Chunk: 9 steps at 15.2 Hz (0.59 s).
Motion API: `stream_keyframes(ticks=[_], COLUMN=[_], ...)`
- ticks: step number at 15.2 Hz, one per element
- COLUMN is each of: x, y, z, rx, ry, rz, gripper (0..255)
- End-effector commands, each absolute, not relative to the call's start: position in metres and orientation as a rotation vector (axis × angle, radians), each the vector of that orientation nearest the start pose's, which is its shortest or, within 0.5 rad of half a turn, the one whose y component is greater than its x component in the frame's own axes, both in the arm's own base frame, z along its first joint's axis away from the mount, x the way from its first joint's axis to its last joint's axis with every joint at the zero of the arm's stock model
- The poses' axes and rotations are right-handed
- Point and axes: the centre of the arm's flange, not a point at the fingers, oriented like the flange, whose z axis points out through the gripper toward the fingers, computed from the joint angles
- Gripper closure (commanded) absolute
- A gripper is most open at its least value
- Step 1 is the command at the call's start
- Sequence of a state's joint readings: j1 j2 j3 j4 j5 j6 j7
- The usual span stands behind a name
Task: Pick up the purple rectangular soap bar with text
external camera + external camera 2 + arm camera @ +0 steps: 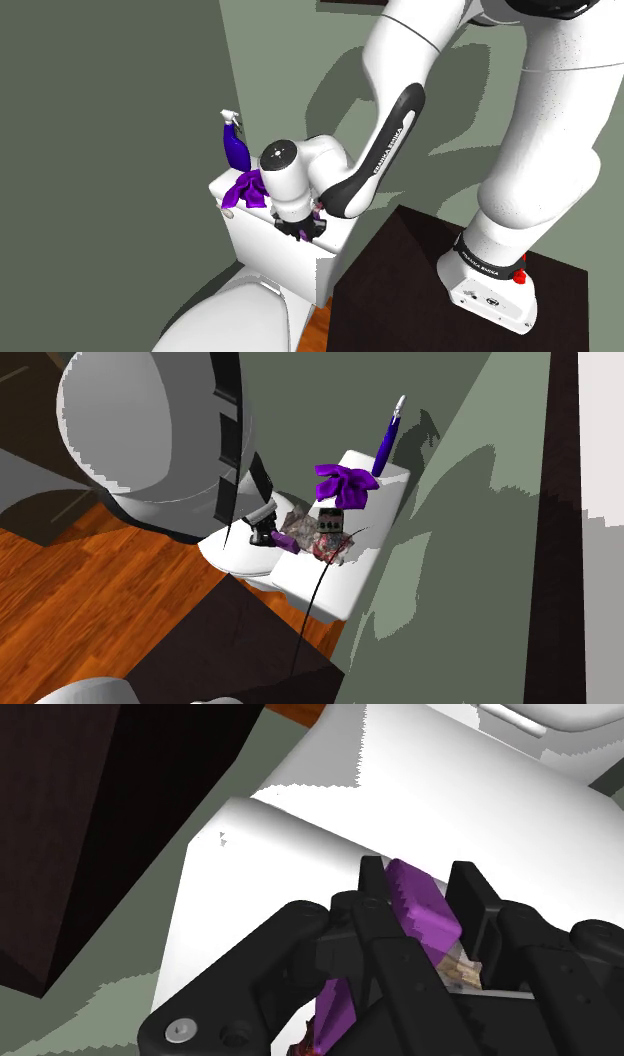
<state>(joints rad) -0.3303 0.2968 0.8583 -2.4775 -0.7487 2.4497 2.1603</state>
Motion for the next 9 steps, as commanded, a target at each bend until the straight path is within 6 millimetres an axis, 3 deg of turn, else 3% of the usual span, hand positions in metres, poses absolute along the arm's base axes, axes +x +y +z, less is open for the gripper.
stream_keyframes(ticks=[1,9], x=[0.380,0.380], y=[0.244,0.244], z=[0.208,0.250], rx=[-2.901,-2.901], ry=[1.601,1.601], rz=[-0.256,-0.256], gripper=[255,255])
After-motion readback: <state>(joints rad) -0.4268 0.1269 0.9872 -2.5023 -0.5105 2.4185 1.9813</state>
